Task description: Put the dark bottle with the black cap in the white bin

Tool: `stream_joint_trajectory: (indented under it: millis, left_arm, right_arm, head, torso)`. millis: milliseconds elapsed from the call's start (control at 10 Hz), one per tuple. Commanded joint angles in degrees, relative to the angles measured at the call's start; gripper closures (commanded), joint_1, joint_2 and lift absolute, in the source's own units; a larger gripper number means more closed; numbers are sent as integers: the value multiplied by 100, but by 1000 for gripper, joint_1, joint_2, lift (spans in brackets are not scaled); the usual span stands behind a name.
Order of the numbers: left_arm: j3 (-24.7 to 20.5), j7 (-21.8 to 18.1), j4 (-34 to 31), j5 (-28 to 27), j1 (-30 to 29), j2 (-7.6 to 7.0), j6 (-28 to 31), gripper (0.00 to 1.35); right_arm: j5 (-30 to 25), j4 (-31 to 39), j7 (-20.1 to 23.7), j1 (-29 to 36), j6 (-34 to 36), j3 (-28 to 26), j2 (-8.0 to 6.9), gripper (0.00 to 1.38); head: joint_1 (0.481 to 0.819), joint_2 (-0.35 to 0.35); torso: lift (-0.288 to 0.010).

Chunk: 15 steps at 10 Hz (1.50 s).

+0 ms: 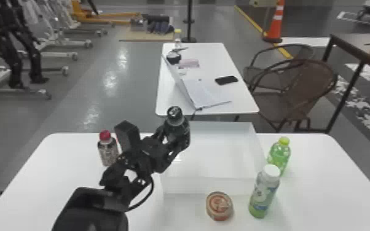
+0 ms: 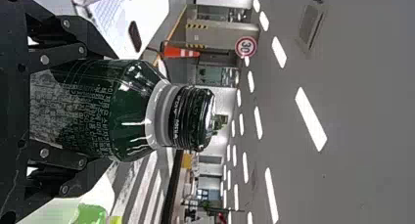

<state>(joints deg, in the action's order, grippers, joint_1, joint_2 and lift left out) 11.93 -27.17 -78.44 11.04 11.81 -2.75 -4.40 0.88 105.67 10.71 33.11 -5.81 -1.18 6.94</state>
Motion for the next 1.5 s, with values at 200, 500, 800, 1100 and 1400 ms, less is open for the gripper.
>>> stream_joint_trajectory:
  millis: [200,500,800,1100,1400]
  left_arm:
    - [556,-25,1173,100,489,108,-131,1070]
    - [450,28,1244,108,480,152,-123,591]
    - [327,177,1244,29,436,196,-334,110]
    - [-33,177,743,-146,23,204,-360,113]
    - [-1149,257,-743,-753,-1348,290,-290,119]
  right_arm:
    - [17,-91,71,-94,-17,-5,-26,90]
    - [26,-108,89,-85,-34,-5,-43,88]
    - [35,-108,106,-67,-34,-5,-43,90]
    - [26,-82,106,-50,-34,-5,-43,90]
    - [-9,-38,106,-6,-34,-14,-43,90]
  head:
    - [549,0]
    - [549,0]
    - [549,0]
    - [549,0]
    - [549,0]
  torso:
    - [-100]
    - [-100]
    - [-100]
    - [-100]
    - [-100]
